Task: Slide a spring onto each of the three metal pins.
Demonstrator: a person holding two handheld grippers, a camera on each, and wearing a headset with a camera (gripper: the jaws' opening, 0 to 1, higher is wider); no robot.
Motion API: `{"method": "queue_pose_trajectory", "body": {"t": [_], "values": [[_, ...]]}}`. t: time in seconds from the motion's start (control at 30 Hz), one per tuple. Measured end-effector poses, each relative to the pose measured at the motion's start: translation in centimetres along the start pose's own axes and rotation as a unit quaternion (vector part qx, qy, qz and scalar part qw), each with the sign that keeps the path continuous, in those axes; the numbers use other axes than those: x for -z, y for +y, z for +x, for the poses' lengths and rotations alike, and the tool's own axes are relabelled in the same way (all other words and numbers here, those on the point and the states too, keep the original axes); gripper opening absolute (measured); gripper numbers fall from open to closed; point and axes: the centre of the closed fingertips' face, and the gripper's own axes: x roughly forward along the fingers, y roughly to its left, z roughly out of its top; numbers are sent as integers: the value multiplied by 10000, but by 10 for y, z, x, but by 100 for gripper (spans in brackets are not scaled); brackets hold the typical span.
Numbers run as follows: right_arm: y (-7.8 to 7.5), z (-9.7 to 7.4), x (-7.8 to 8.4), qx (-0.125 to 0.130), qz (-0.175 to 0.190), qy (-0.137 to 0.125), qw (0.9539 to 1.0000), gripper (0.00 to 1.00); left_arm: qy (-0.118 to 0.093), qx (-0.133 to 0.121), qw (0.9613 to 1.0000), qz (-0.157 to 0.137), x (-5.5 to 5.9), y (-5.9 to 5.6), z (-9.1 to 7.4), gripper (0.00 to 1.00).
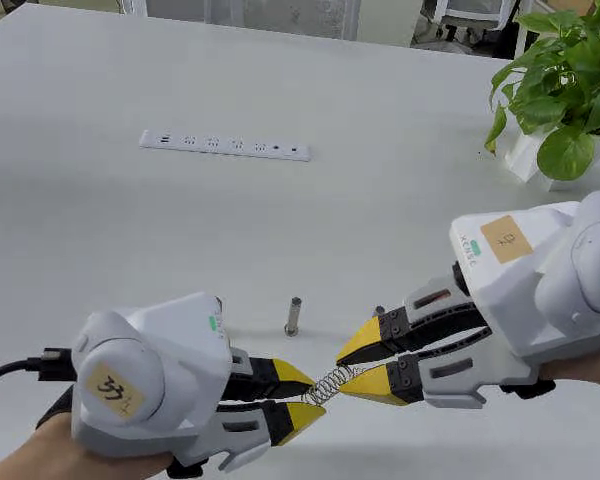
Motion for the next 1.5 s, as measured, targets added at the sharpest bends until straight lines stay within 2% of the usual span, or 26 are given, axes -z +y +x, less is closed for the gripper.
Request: {"method": "queue_pose_trajectory", "body": {"t": [0.17,0.53,0.57,0.63,0.67,0.7,0.77,0.83,0.93,1.07,1.13,1.17,1.23,1.43,1.5], "values": [[1,3,-2,-52,-110,58,9999,7,19,0,10000,2,0,0,1,7],[2,3,0,-147,-178,186,9996,8,-132,-22,9997,-210,3,-2,1,6],[2,3,0,-150,-200,215,9995,12,-139,-23,9996,-236,3,-2,2,6],[-2,4,2,-135,-260,347,9990,35,-132,-32,9996,-267,4,-2,2,6],[-2,4,6,-192,-326,560,9977,41,-111,-29,9995,-290,6,-3,3,6],[-4,3,9,-212,-405,727,9963,41,-84,-26,9995,-293,7,-3,3,6],[-3,5,10,-399,-674,908,9928,33,-29,-23,9997,-258,9,-4,4,6],[4,8,11,-749,-686,1058,9892,28,-33,-17,9995,-299,9,-4,4,6],[3,14,12,-911,-802,1259,9846,26,-18,-55,9995,-311,9,-2,4,6],[2,21,6,-1105,-717,1272,9831,18,-30,-106,9993,-351,8,0,5,6],[3,24,5,-1222,-693,1309,9814,17,-37,-135,9992,-372,8,1,5,6],[6,25,5,-1338,-542,1359,9801,17,-48,-139,9992,-384,8,1,5,6],[5,27,6,-1343,-568,1389,9795,17,-60,-144,9991,-391,7,1,5,6],[3,29,17,-1421,-632,1691,9733,11,-119,-182,9988,-430,5,2,5,6],[2,29,19,-1415,-655,1735,9724,10,-143,-196,9986,-462,4,3,5,6]]}}
